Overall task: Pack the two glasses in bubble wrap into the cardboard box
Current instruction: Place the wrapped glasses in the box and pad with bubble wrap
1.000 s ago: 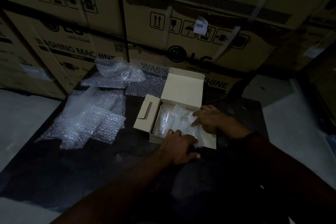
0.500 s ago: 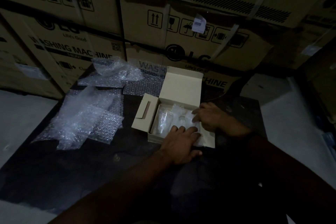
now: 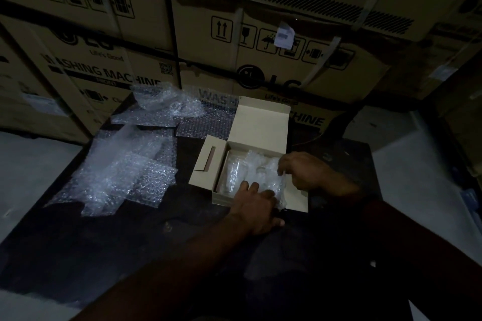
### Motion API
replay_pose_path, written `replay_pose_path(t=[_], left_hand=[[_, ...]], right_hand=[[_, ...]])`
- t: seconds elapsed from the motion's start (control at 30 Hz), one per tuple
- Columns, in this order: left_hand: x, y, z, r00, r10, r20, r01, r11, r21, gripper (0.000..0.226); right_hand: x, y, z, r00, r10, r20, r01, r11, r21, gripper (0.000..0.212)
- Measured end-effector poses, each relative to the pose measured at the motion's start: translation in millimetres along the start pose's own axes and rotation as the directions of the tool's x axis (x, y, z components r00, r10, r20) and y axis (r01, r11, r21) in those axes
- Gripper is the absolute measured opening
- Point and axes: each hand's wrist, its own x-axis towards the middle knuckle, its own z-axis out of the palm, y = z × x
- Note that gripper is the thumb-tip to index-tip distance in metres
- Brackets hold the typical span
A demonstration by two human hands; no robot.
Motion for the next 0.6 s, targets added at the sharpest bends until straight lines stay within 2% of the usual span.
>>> replay_pose_path(t=[0.13,0.27,0.33,0.43,0.5,0.6], left_hand=[[1,3,0,1.000,0.004,-0.030,-0.005,0.999,-0.040,0.064],[-2,5,2,0.966,0.014,-0.259,-0.063,0.982,-0.180,0.056],[-2,4,4,0.968,0.084,-0.235,-0.117,0.985,-0.130,0.060],[-2,0,7,0.989,0.064,-0.130,-0.080,0.989,-0.121,0.062],[-4,-1,8,0.993,0.038,-0.109,-0.052,0.991,-0.125,0.062],[-7,-2,10,0.995,0.006,-0.095,-0.019,0.990,-0.142,0.058]], right_hand=[[-5,-7,1,0.991,-0.031,0.127,0.051,0.986,-0.159,0.056],[0,-15,-3,0.981,0.038,0.191,0.008,0.971,-0.237,0.051],[2,-19,-4,0.974,0.058,0.219,0.004,0.962,-0.275,0.050],[5,-20,-1,0.971,0.053,0.231,0.025,0.946,-0.322,0.052],[6,-16,1,0.974,0.032,0.222,0.026,0.967,-0.254,0.055],[2,-2,7,0.998,0.057,0.021,-0.059,0.988,0.141,0.060]])
